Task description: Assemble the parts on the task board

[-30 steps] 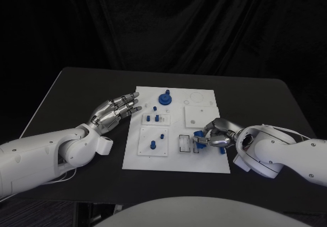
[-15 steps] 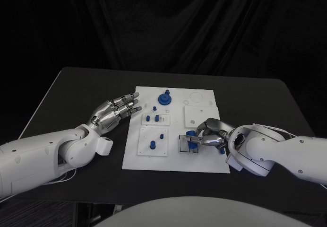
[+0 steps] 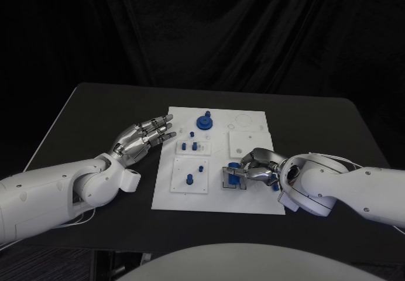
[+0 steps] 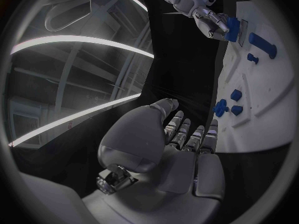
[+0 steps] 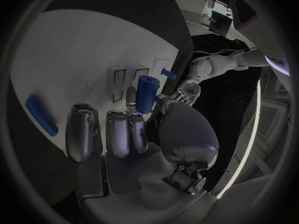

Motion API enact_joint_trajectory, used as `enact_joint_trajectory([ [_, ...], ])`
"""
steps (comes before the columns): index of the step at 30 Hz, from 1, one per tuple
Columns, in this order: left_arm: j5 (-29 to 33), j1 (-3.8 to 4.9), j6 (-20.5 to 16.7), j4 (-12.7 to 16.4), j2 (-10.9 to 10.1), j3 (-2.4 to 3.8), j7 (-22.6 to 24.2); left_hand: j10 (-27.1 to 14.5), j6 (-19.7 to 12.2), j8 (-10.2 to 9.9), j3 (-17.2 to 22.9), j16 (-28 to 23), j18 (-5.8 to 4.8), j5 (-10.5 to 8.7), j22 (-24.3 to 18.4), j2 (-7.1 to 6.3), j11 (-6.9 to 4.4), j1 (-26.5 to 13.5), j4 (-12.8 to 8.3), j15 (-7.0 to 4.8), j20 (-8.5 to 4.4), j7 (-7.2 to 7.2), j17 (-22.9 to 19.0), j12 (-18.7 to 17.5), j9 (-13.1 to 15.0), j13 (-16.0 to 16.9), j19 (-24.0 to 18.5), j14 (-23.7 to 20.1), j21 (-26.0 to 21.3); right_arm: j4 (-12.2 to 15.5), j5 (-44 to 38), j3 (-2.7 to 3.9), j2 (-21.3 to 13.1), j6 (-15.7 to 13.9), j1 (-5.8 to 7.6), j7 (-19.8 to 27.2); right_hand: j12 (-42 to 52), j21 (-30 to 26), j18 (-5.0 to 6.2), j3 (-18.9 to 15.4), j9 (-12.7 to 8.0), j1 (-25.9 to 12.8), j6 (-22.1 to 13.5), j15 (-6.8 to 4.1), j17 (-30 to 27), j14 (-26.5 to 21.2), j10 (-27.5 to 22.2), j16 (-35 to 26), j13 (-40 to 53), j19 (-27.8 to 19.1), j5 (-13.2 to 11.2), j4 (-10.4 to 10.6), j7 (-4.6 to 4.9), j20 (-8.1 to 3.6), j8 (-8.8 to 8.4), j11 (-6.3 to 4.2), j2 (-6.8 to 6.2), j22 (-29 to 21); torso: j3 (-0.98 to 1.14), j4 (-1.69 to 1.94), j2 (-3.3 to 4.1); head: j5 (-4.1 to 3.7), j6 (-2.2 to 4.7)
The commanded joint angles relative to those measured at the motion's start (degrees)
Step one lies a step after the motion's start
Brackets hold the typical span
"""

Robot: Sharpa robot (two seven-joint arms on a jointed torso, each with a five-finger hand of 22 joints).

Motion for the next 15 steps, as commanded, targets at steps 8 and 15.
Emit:
enact_joint_trajectory([
  [8, 0.1, -0.13, 1.0, 0.0, 0.2, 0.04, 2.5, 0.0, 0.2, 0.2, 0.5, 0.2, 0.06, 0.31, 0.0, -0.19, 0.48, -0.2, 0.0, 0.22, 0.17, 0.28, 0.0, 0.2, 0.1, 0.1, 0.0, 0.4, -0.2, -0.2, 0.2, 0.02, 0.2, 2.7, -0.13, -1.8, 0.2, -0.6, 0.25, -2.3, -0.2, -1.7, -0.3, 0.04, 8.2, 4.6, 5.9, -0.5, 15.1, 2.6, -5.4, -0.1, 0.57, 0.14, -0.78, 0.37, 0.38, 11.7, 0.04, -0.04, 0.0, 0.2, -0.01],
  [15, 0.1, -0.16, 1.0, 0.0, 0.1, 0.04, 2.4, 0.0, 0.2, 0.2, 0.5, 0.2, 0.06, 0.31, 0.0, -0.19, 0.48, -0.2, 0.0, 0.22, 0.17, 0.28, 0.0, 0.2, 0.1, 0.1, 0.0, 0.4, -0.2, -0.1, 0.2, 0.02, -0.1, 2.2, -0.13, -1.7, 0.2, -0.7, 0.26, -3.5, -0.2, -2.6, -0.1, 0.07, 8.2, 4.6, 5.9, -0.5, 15.1, 2.6, -8.0, 0.0, 0.59, 0.18, -0.84, 0.39, 0.84, 11.7, 0.05, -0.04, -0.02, 0.27, -0.01],
])
